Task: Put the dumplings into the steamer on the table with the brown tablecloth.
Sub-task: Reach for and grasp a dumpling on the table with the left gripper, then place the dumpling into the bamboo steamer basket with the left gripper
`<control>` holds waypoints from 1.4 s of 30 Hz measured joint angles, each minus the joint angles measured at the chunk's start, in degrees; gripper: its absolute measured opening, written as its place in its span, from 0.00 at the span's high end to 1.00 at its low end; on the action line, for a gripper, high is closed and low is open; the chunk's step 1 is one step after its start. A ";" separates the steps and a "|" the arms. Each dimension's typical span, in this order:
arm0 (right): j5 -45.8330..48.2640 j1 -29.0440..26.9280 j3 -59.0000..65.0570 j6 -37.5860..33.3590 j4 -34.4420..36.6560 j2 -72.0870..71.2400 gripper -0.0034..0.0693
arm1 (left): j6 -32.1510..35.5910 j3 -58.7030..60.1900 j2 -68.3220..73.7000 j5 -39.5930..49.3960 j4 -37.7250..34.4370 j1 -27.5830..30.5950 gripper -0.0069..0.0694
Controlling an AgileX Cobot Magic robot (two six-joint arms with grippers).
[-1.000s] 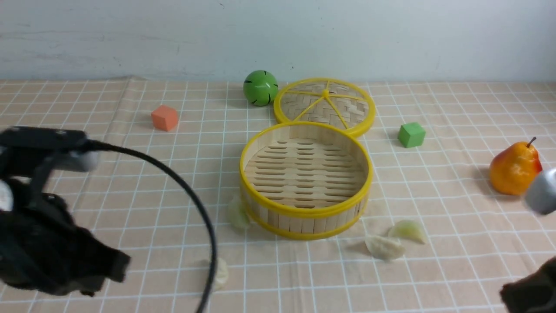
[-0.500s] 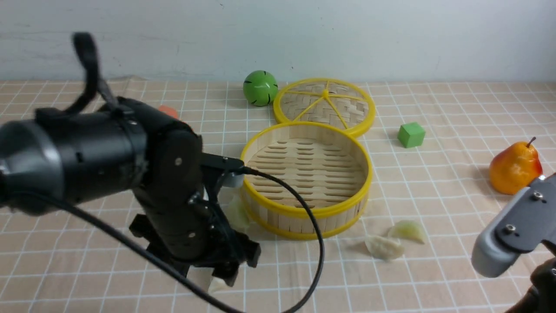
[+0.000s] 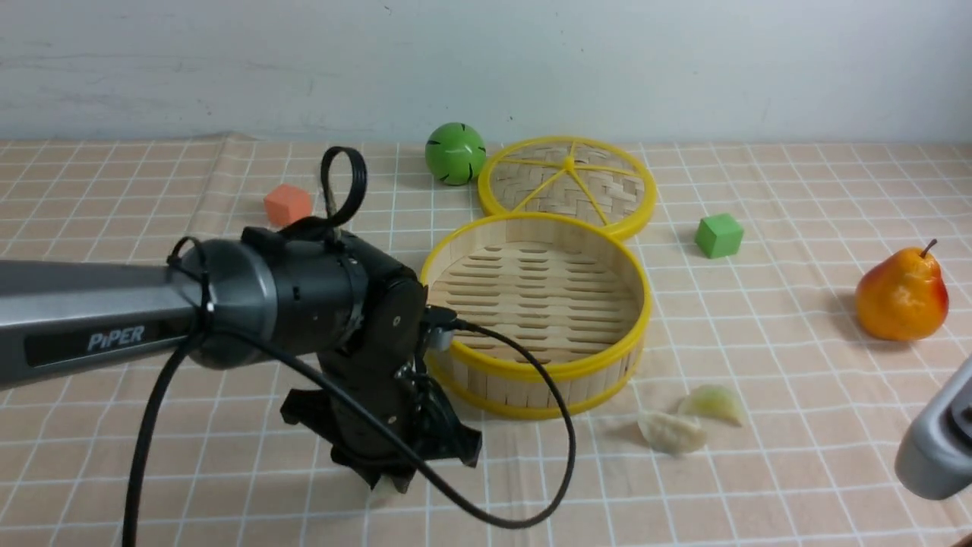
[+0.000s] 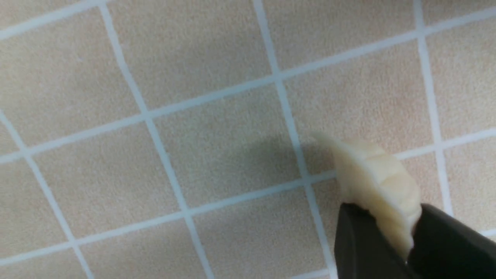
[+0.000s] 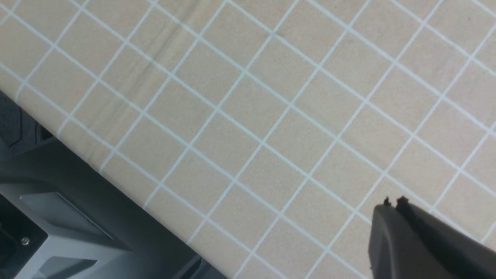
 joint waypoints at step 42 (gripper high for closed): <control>5.30 0.00 0.00 0.79 -3.03 0.00 0.91 | 1.75 -57.86 27.29 14.41 -1.32 -0.26 0.22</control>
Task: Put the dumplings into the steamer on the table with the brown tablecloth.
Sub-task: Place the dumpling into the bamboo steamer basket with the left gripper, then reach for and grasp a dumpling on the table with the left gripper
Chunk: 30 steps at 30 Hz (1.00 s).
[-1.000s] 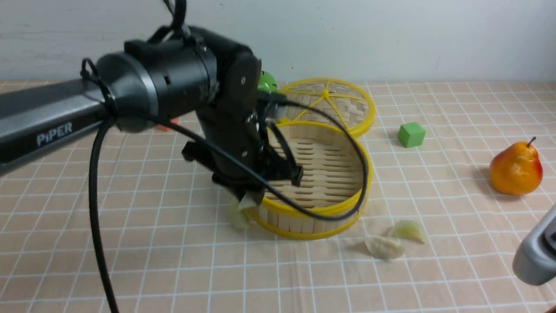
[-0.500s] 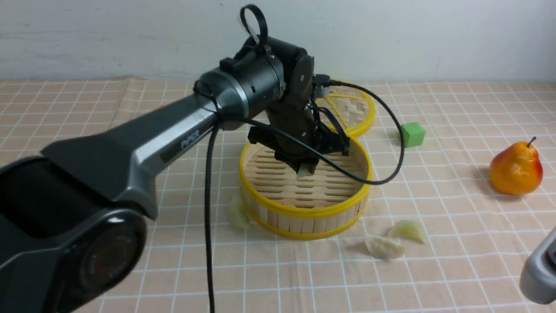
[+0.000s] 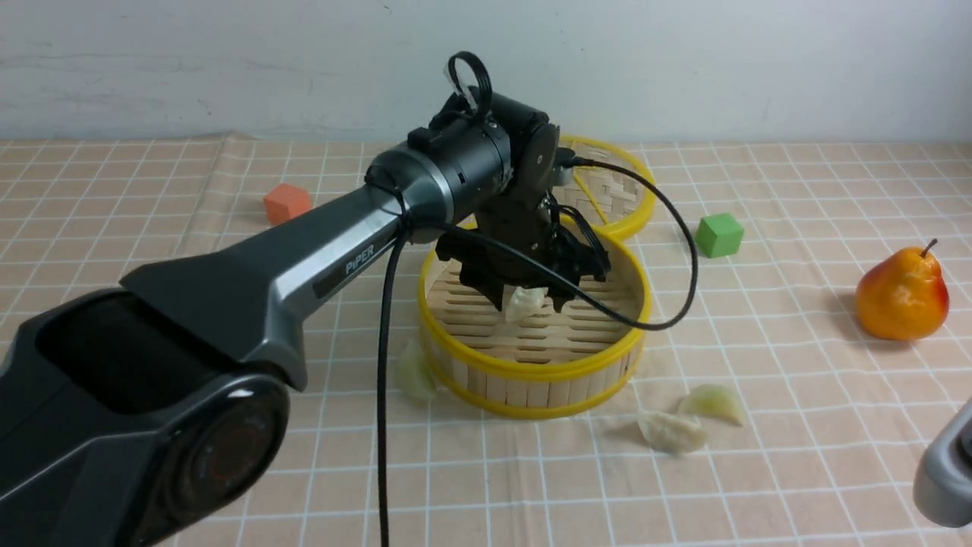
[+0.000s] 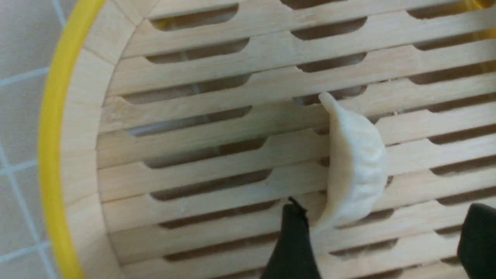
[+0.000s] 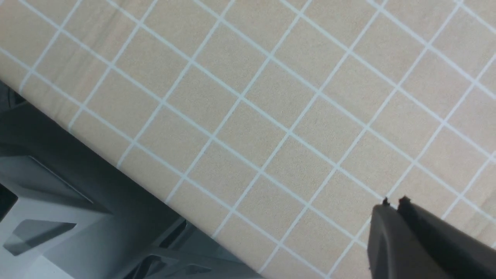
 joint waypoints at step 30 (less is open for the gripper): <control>-7.93 0.00 0.00 3.14 1.11 0.00 0.89 | 16.49 47.03 -33.48 -8.83 -12.42 18.85 0.18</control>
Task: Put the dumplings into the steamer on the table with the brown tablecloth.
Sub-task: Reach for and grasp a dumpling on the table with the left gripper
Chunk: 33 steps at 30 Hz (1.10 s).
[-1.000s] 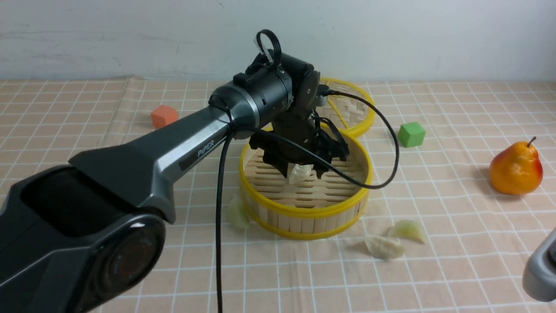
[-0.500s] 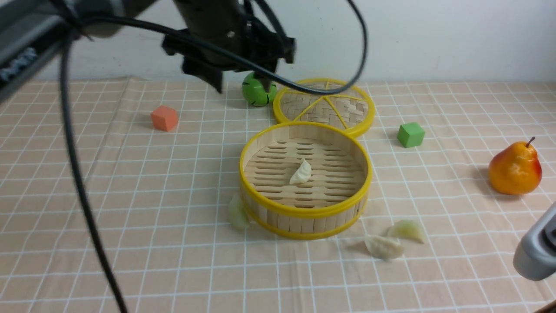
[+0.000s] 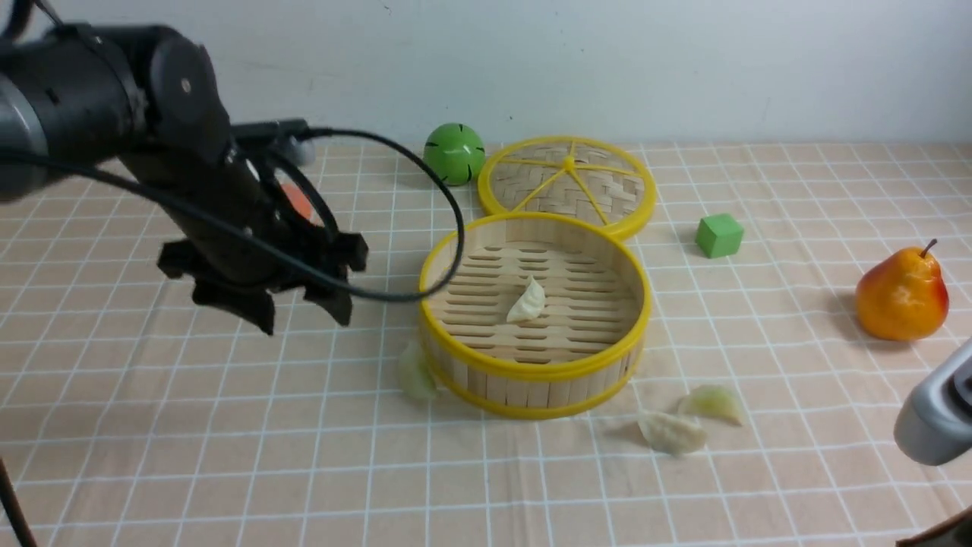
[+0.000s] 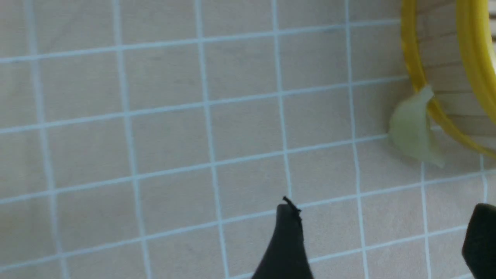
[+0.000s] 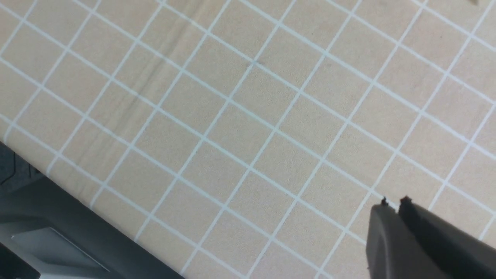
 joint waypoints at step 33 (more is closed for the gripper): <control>2.50 0.00 0.00 0.53 -0.05 0.00 0.85 | 5.66 6.00 13.14 -26.35 -11.91 -4.09 0.47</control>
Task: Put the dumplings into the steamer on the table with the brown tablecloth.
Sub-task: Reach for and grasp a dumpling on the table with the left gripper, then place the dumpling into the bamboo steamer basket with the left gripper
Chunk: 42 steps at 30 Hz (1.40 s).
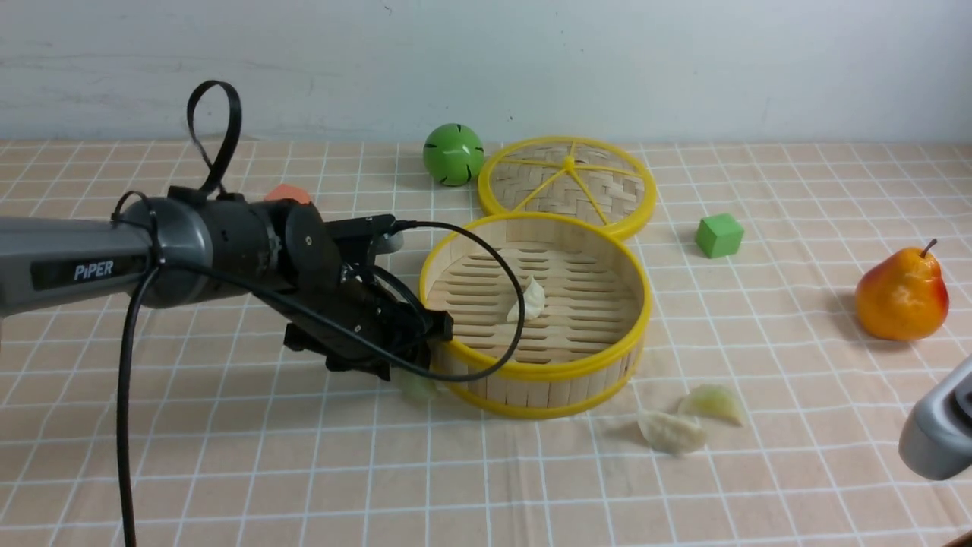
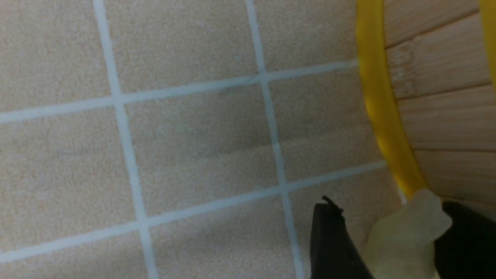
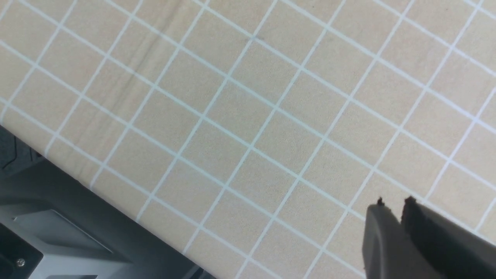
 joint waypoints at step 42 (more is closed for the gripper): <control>-4.35 0.00 0.00 0.70 -0.12 0.00 0.82 | 0.37 -27.09 2.78 19.20 4.09 -3.63 0.68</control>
